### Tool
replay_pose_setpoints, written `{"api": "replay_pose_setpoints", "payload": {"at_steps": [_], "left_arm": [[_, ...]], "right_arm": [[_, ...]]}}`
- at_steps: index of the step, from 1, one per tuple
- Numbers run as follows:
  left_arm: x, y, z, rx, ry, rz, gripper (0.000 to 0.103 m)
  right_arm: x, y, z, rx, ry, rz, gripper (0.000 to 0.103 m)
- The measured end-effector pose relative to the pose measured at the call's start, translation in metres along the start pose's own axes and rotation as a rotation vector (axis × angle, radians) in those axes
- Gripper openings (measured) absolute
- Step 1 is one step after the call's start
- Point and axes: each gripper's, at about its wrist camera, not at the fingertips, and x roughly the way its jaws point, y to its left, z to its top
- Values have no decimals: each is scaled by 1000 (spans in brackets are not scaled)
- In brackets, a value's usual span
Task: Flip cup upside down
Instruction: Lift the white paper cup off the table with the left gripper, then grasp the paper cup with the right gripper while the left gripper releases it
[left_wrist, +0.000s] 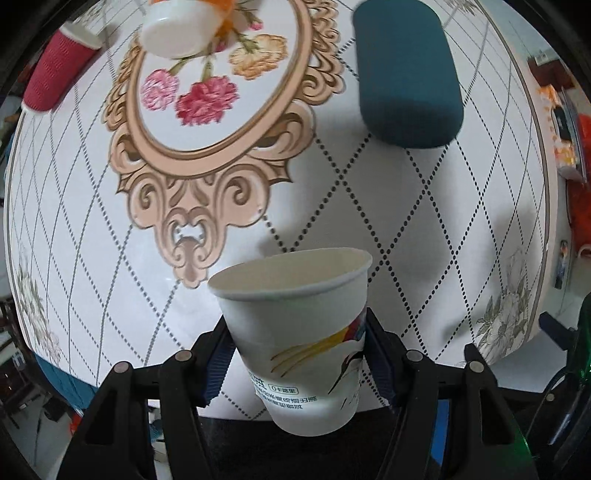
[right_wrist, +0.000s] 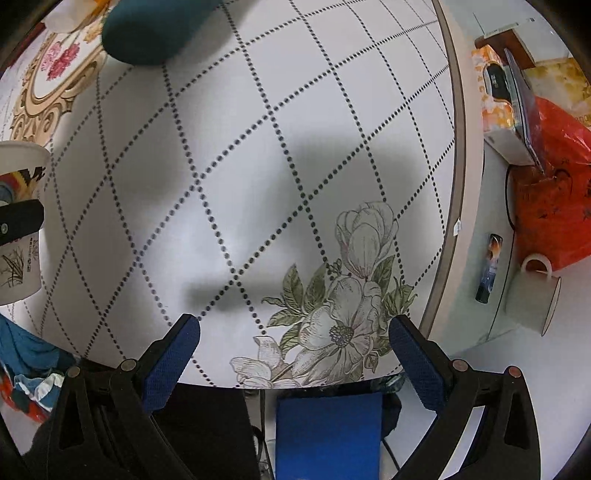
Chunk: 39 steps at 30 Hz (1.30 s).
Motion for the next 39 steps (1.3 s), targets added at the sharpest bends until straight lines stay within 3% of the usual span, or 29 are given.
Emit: {"api": "replay_pose_setpoints", "payload": {"at_steps": [6, 14, 15, 17, 18, 27, 30, 32, 36, 39], "left_arm": [[19, -17, -8, 36, 8, 25, 64], [22, -27, -11, 38, 8, 2, 66], [15, -27, -4, 41, 5, 7, 67], [12, -28, -2, 45, 0, 3, 88], [9, -27, -1, 44, -2, 0, 91], [-31, -18, -4, -8, -50, -66, 91], [-54, 5, -5, -43, -98, -81, 91], [-72, 22, -13, -81, -143, -66, 91], [-94, 75, -29, -151, -224, 19, 91], [-85, 107, -48, -191, -230, 59, 91]], "right_arm": [[5, -12, 3, 47, 14, 7, 103], [3, -10, 1, 67, 8, 14, 103], [2, -9, 1, 70, 7, 15, 103], [1, -9, 2, 75, 5, 18, 103], [2, -9, 2, 75, 5, 19, 103], [-12, -15, -2, 106, -13, 58, 103], [-31, -20, -6, 143, -57, 127, 103], [-47, -22, -9, 171, -97, 228, 103], [-71, -13, -9, 204, -162, 458, 101], [-75, 6, 2, 212, -160, 573, 95]]}}
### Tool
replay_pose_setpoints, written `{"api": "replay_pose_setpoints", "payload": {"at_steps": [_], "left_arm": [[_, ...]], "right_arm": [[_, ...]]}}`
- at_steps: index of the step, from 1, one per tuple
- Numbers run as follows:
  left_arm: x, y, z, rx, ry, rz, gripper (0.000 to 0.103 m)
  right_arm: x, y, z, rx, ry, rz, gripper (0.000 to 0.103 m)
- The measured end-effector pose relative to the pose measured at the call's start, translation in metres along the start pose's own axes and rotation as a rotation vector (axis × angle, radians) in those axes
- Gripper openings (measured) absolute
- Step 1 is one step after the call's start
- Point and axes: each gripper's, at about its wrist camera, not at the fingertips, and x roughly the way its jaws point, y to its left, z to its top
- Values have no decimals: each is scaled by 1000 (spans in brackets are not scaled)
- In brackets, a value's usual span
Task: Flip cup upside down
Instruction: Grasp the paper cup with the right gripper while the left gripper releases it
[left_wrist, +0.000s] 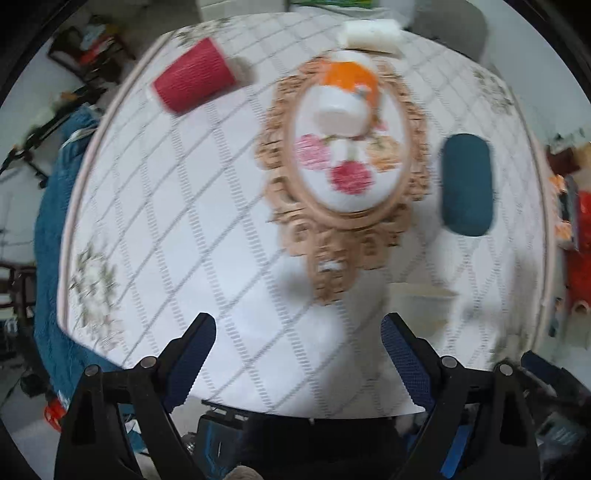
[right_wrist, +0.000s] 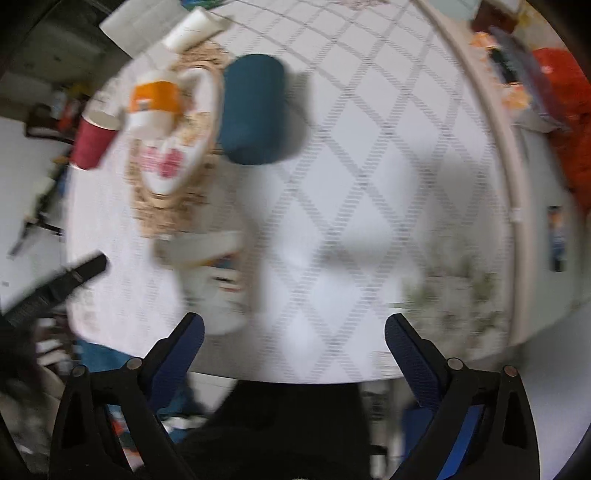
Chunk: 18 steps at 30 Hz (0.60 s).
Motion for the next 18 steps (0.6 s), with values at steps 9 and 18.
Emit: {"api": "replay_pose_setpoints", "payload": {"at_steps": [9, 18], "left_arm": [[37, 34, -9, -92, 57, 35, 91], [47, 41, -13, -88, 65, 19, 92]], "right_arm": [[46, 40, 19, 58, 81, 127, 81], [62, 57, 18, 24, 115, 81, 70]]}}
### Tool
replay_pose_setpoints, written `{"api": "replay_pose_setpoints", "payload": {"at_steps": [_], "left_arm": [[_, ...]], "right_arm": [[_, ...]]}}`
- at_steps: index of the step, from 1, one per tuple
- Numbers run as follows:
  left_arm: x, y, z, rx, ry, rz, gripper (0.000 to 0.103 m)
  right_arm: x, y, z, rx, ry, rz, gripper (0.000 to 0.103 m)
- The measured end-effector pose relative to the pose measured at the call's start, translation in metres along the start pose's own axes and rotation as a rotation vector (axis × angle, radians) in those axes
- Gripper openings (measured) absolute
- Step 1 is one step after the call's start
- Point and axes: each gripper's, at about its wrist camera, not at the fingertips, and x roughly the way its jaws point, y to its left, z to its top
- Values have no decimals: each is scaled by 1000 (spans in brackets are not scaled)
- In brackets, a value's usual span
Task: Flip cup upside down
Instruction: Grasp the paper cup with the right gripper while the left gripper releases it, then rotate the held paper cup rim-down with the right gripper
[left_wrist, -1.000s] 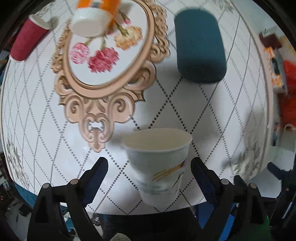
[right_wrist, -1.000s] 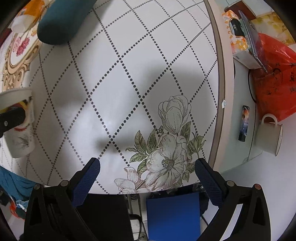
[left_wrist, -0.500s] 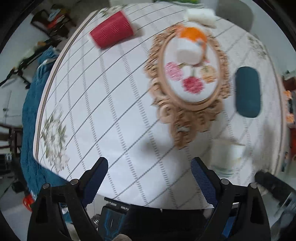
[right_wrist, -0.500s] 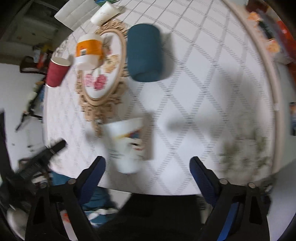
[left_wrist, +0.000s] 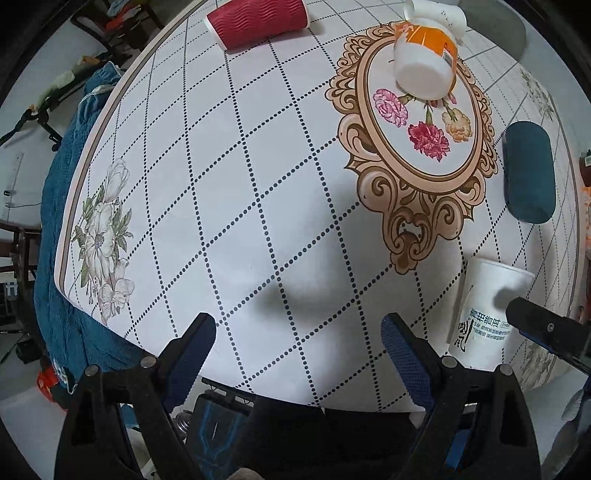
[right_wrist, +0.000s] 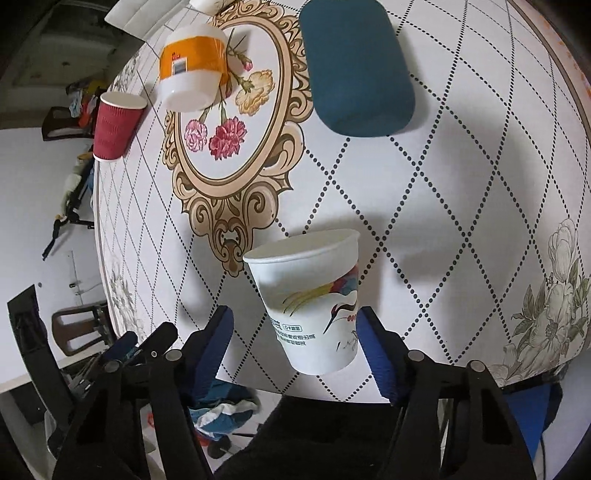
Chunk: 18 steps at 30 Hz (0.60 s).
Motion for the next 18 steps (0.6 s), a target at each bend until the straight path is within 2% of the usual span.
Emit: {"api": "replay_pose_setpoints", "payload": {"at_steps": [6, 10, 12, 14, 17, 18], "left_arm": [[1, 8, 5, 4, -4, -10, 92], [3, 16, 10, 3, -13, -17, 92], [6, 19, 12, 0, -14, -20, 92], [9, 22, 14, 1, -17, -16, 93], [15, 26, 16, 3, -14, -29, 98], [17, 27, 17, 2, -11, -32, 98]], "right_arm": [[-11, 7, -3, -37, -1, -30, 69], [-32, 24, -5, -174, -15, -111, 69], [-44, 38, -6, -292, -31, -183, 75], [-54, 58, -9, -466, -57, -296, 79], [-61, 90, -19, -804, -94, -505, 80], [-58, 103, -28, -962, -99, -600, 81]]}}
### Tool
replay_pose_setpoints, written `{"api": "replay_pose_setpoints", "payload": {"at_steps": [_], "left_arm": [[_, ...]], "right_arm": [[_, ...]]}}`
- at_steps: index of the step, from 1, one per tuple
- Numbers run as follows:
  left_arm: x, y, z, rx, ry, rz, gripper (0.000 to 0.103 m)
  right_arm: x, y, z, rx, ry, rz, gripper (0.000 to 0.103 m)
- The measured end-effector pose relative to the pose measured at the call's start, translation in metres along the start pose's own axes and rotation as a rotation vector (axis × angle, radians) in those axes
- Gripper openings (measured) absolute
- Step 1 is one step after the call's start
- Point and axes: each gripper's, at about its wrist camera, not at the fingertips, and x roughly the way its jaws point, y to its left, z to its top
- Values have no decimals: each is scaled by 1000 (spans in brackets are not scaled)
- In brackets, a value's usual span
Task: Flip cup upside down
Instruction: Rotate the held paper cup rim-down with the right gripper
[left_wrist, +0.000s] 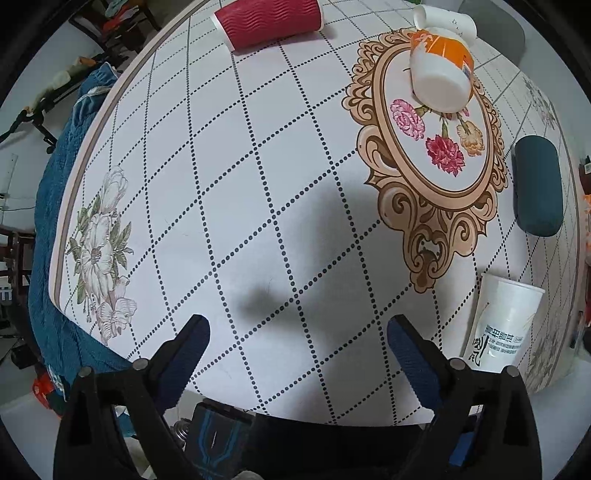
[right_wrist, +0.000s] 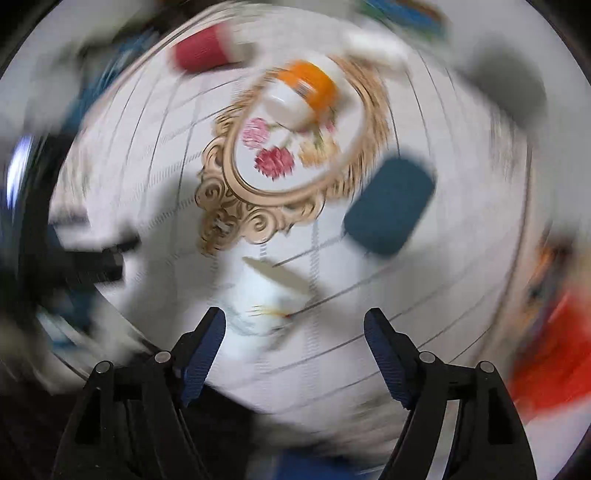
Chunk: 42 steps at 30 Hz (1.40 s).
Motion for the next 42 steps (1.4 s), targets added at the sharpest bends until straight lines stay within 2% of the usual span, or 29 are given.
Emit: {"api": "replay_pose_setpoints", "payload": {"at_steps": [3, 7, 12, 15, 21, 28, 33, 42], "left_arm": [[7, 3, 2, -5, 9, 0, 98], [16, 4, 4, -6, 19, -4, 98], [28, 0, 6, 21, 39, -4, 99], [36, -3, 5, 45, 55, -8, 99], [60, -8, -1, 102, 94, -15, 99], [77, -18, -8, 151, 113, -7, 99], [82, -18, -11, 165, 113, 0, 99], [80, -24, -7, 152, 113, 4, 99]], "right_arm": [[-1, 40, 2, -416, -1, -228, 81], [13, 89, -14, -925, -1, -433, 81], [45, 122, -54, -1436, 27, -562, 81], [64, 124, -73, -1645, 62, -583, 81], [92, 118, -92, -1924, 97, -600, 81], [111, 109, -114, -2130, 95, -606, 81], [120, 106, -115, -2224, 81, -599, 80], [133, 107, -121, -2307, 62, -591, 79]]}}
